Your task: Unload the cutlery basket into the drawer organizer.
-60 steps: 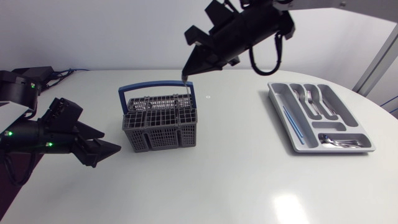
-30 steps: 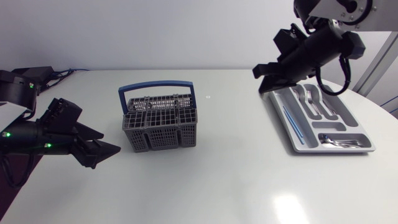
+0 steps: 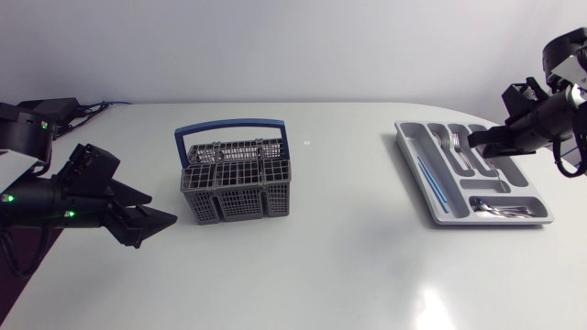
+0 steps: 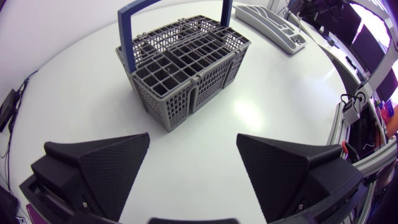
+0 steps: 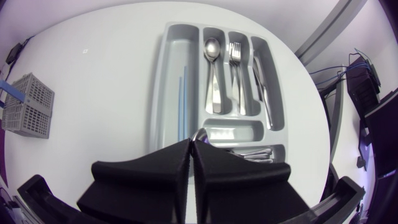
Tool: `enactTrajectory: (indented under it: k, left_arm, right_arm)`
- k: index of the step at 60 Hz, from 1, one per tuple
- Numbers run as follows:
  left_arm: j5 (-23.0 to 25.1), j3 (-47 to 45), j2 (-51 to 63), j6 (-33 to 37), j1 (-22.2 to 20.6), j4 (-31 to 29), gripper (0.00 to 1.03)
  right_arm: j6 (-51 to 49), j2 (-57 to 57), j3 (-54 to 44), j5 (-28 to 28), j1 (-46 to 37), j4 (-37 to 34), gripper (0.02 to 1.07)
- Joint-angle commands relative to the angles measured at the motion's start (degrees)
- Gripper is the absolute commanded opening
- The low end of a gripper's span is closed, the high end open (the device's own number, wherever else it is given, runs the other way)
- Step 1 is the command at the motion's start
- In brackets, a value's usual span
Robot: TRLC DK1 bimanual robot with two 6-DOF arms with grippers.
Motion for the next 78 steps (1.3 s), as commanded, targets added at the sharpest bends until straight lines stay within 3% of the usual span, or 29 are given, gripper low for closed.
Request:
enactTrajectory:
  k: [1, 14, 40, 51, 60, 65, 78]
  left_arm:
    - [-0.3, 0.0, -1.0, -1.0, -0.6, -0.4, 0.98]
    - [-1.6, -0.2, -2.0, -1.7, -1.1, -0.6, 0.98]
    - [-3.1, -0.2, -2.4, -2.9, -1.3, -0.7, 0.98]
    - [-3.4, -0.3, -1.6, -2.9, -0.7, 0.3, 0.98]
    - [-3.4, -0.7, -0.9, -2.6, 0.1, 1.2, 0.98]
    - [-3.4, -0.9, 0.1, -2.6, 0.7, 2.1, 0.98]
    - [-3.8, -1.3, 4.0, -2.3, 2.7, 5.7, 0.98]
  right_arm:
    - [-3.4, 2.8, -2.2, 1.2, -2.4, 2.2, 0.08]
    - [-7.6, 8.7, -3.6, 3.1, -8.7, 9.4, 0.08]
    - [-9.9, 13.9, -6.4, 6.4, -10.1, 18.4, 0.09]
    - [-10.4, 14.3, -7.1, 7.8, -10.2, 18.8, 0.47]
    - [-10.5, 12.9, -8.1, 7.8, -10.0, 18.3, 0.71]
    - [-10.8, 9.6, -9.7, 7.7, -8.7, 17.5, 0.91]
    - [-9.0, -1.6, -13.3, 6.6, 0.2, 14.1, 0.94]
